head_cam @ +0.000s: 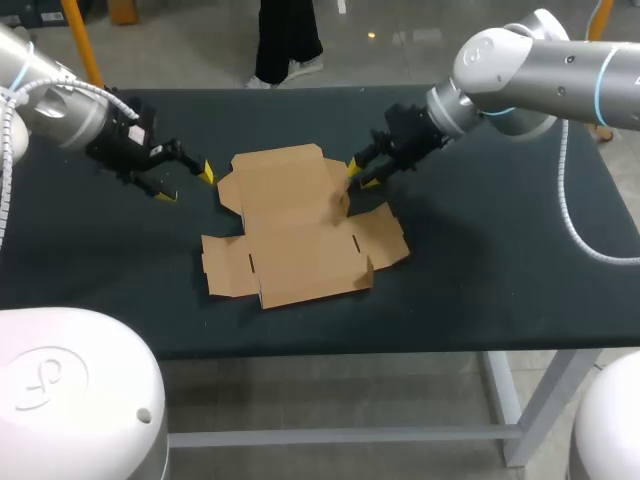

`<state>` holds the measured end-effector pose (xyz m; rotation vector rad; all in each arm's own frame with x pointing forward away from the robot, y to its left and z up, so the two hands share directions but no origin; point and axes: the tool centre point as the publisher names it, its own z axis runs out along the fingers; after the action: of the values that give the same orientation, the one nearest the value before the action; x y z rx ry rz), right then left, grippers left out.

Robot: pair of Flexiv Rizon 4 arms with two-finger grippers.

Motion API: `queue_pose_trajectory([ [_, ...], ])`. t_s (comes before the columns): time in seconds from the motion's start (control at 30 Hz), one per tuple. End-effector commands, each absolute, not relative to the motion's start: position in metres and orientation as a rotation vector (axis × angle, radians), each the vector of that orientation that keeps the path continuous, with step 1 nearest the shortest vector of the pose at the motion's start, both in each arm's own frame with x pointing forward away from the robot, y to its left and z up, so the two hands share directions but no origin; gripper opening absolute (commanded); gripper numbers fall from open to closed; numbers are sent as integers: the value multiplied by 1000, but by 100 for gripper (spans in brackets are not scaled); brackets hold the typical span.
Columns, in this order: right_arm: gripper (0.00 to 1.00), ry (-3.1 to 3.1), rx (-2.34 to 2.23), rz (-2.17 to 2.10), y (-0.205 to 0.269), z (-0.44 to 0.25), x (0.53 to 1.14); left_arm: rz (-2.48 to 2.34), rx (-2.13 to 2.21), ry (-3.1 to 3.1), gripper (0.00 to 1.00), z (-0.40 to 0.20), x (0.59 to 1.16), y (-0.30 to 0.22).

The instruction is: Assemble the packaging by folding the flat box into shape, placing the metal phone stand inside, and closing the box properly

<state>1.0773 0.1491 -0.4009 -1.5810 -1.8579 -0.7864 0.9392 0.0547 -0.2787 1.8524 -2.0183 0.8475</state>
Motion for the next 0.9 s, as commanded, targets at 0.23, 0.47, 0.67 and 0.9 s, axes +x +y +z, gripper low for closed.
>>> queue_pose_trajectory([
  [0.23, 47, -1820, -1575, -859, 154, -408, 1094, 831, 1851, -2020, 100, -280, 941, 60],
  [0.47, 47, -1776, -1598, -891, 161, -415, 1105, 827, 1858, -2014, 100, -282, 941, 64],
  [0.67, 45, -1748, -1608, -926, 169, -416, 1110, 830, 1863, -2006, 100, -284, 941, 68],
  [0.9, 41, -1707, -1601, -969, 177, -419, 1111, 837, 1865, -1999, 100, -286, 939, 74],
])
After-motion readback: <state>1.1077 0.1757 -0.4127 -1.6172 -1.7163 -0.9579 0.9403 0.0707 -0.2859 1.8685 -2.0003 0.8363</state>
